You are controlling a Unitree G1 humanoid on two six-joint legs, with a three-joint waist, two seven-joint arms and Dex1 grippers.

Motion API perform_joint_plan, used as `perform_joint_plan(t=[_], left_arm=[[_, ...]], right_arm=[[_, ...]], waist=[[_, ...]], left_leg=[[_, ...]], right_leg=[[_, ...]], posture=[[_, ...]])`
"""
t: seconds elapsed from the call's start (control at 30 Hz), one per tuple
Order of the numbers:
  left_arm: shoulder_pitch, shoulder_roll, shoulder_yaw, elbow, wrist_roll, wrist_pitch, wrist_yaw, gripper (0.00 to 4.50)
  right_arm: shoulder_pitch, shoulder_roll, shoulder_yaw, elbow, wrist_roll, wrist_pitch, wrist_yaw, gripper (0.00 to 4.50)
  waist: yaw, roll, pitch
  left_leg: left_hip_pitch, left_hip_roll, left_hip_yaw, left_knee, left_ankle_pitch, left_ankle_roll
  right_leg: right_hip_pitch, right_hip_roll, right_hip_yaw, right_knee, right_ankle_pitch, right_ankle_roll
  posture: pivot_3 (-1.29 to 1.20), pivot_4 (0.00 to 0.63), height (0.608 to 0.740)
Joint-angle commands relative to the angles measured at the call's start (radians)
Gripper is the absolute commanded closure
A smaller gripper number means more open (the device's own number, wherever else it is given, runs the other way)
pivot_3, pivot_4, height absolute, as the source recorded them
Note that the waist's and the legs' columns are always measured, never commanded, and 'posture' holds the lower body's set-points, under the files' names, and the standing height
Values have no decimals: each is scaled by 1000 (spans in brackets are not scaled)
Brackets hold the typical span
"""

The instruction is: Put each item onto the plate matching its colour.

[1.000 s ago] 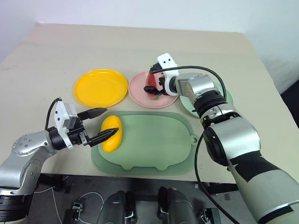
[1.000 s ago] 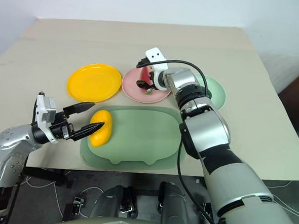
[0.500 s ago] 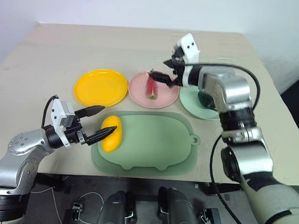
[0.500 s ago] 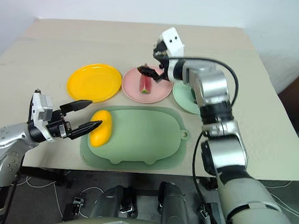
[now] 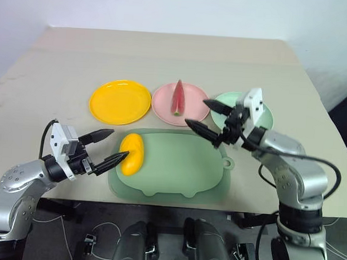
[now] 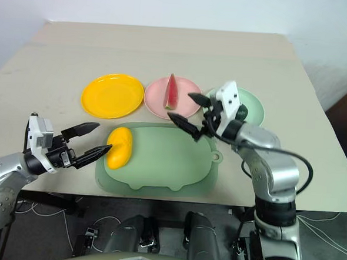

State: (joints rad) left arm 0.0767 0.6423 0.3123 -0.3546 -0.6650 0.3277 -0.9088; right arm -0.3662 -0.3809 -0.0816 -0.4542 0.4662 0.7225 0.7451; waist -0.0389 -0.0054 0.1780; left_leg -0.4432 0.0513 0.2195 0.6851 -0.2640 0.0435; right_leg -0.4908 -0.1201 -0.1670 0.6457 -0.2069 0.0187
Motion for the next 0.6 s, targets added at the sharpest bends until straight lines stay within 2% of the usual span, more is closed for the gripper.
perform_joint_plan(t=[0.03,0.2,0.37,0.6], left_arm=[[15,-4,26,-81,-27,17,42,0],[27,-13,18,-156,-37,71,127,0],[31,-17,31,-229,-66,167,251,0],[76,-53,6,-325,-79,269,418,0]], right_arm=[[25,-20,16,-63,33,-53,22,16],[45,-45,77,-24,-16,-127,21,16],[21,-52,62,-33,34,-107,18,16],[37,-109,55,-35,113,-108,99,16]], waist=[[-1,0,0],[-2,0,0],[2,0,0],[5,0,0]], left_leg=[[0,0,0,0,0,0],[0,0,0,0,0,0],[0,0,0,1,0,0],[1,0,-2,1,0,0]], right_leg=[[0,0,0,0,0,0],[0,0,0,0,0,0],[1,0,0,0,0,0],[2,1,0,0,0,0]], posture=[[0,150,696],[0,150,696],[0,150,696],[0,150,696]])
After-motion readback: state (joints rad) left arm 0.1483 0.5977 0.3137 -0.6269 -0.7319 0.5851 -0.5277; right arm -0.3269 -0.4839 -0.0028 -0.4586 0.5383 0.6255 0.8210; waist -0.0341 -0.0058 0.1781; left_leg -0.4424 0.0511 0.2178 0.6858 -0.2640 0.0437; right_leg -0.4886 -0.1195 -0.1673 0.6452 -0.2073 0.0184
